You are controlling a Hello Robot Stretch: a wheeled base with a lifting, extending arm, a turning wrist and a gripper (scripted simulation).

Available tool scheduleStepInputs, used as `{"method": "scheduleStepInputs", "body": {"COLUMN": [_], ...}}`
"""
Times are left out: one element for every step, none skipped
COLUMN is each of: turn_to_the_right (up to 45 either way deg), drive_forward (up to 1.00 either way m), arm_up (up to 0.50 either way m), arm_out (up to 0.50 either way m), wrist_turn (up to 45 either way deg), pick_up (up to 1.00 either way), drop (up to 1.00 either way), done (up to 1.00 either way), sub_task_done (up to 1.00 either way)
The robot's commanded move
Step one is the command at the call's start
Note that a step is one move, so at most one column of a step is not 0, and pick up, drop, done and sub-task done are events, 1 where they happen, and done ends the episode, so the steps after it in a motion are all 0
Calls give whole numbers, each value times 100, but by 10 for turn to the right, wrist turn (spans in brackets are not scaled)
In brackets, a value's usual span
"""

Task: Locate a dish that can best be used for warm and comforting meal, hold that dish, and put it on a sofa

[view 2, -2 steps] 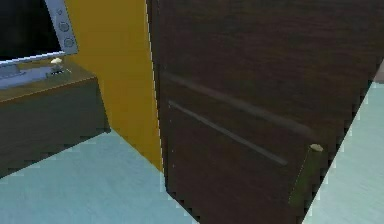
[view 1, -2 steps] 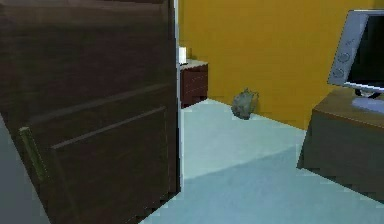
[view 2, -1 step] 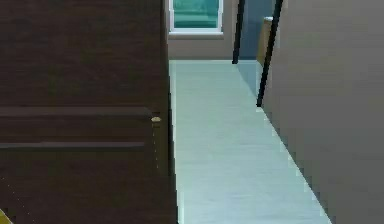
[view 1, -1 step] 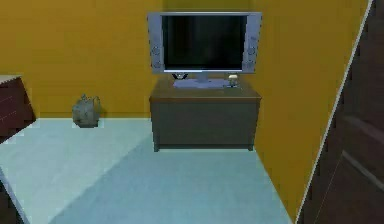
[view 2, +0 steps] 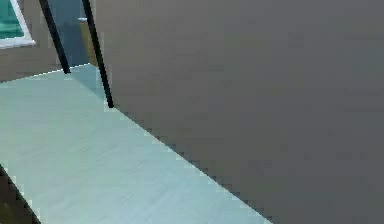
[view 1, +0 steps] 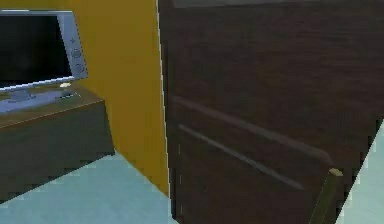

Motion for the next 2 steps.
{"method": "scheduleStepInputs", "body": {"turn_to_the_right": [450,300], "drive_forward": [0,0], "arm_up": [0,0], "arm_out": [0,0], "wrist_turn": [0,0], "pick_up": [0,0], "drop": [0,0], "done": [0,0], "sub_task_done": [0,0]}}
